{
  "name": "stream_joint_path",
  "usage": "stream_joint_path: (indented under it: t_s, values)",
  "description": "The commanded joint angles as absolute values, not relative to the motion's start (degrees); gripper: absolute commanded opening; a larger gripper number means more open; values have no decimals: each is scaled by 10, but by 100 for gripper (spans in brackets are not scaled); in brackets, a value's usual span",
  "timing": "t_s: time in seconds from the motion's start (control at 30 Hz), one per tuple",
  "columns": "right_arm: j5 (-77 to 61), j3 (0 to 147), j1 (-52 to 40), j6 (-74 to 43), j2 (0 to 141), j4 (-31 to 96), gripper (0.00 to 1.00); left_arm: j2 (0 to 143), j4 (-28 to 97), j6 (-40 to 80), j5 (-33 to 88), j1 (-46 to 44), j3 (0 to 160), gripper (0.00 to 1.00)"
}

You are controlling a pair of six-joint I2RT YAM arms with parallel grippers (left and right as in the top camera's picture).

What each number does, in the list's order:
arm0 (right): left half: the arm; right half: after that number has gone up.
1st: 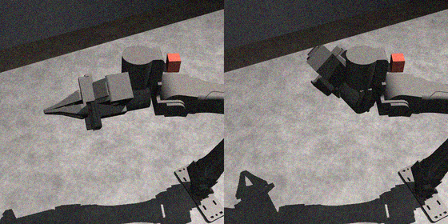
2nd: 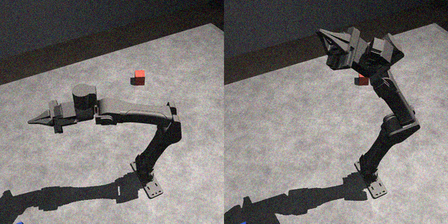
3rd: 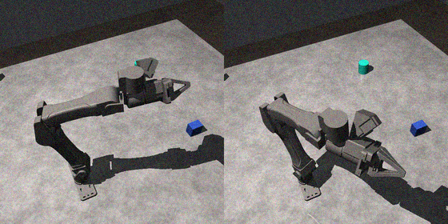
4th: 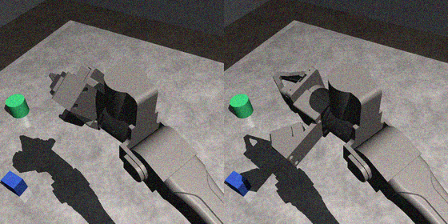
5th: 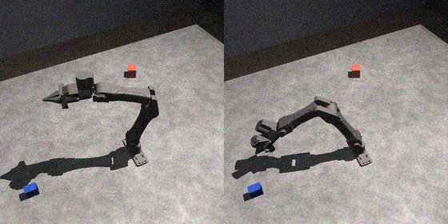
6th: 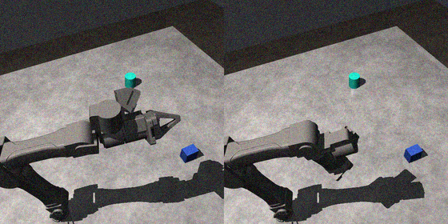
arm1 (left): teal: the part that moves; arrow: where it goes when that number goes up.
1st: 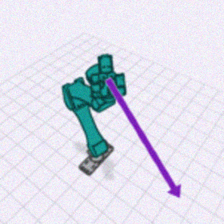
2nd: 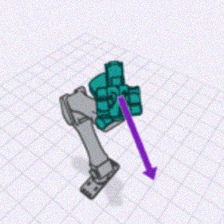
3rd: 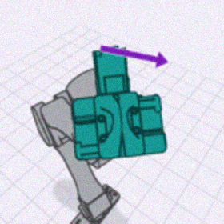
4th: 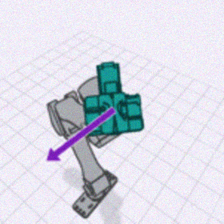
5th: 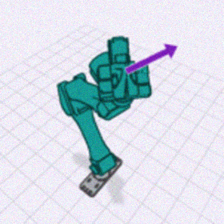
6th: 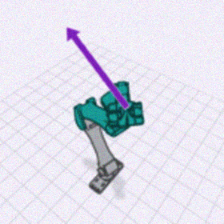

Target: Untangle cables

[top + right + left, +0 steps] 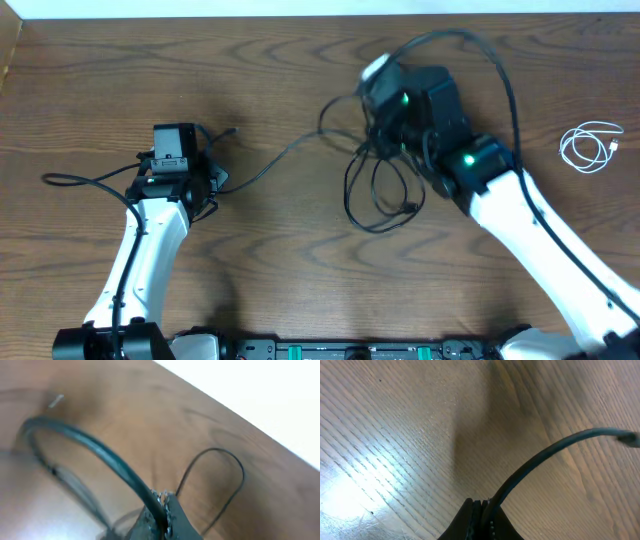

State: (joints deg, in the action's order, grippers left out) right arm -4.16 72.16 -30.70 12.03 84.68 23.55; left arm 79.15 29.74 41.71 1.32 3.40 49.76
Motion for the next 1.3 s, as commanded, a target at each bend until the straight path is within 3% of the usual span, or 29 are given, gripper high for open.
stream_joint_path:
  t_s: [0.0, 0.13, 0.23, 0.5, 0.67, 0.9, 1.17, 1.27]
  values:
    - [-2, 720, -328, 265, 829, 263, 1, 794, 299, 407, 4, 38, 505, 8]
    - [361, 720, -342, 204, 820, 233, 1, 794, 299, 407, 4, 38, 505, 8]
    - [460, 720, -346, 193, 820, 219, 1, 794, 299, 407, 4, 38, 505, 8]
    - [469, 719, -331, 113, 821, 232, 1, 794, 299, 407, 4, 38, 505, 7]
    - [483, 719, -270, 62, 820, 255, 1, 794, 299, 407, 4, 38, 505, 8]
    - [438, 719, -116, -89, 820, 401, 1, 794, 299, 407, 4, 38, 505, 8]
    - [208, 718, 110, -275, 823, 489, 1, 794, 303, 407, -14, 39, 505, 8]
    - [172, 715, 169, -287, 826, 499, 1, 794, 307, 408, -31, 39, 505, 8]
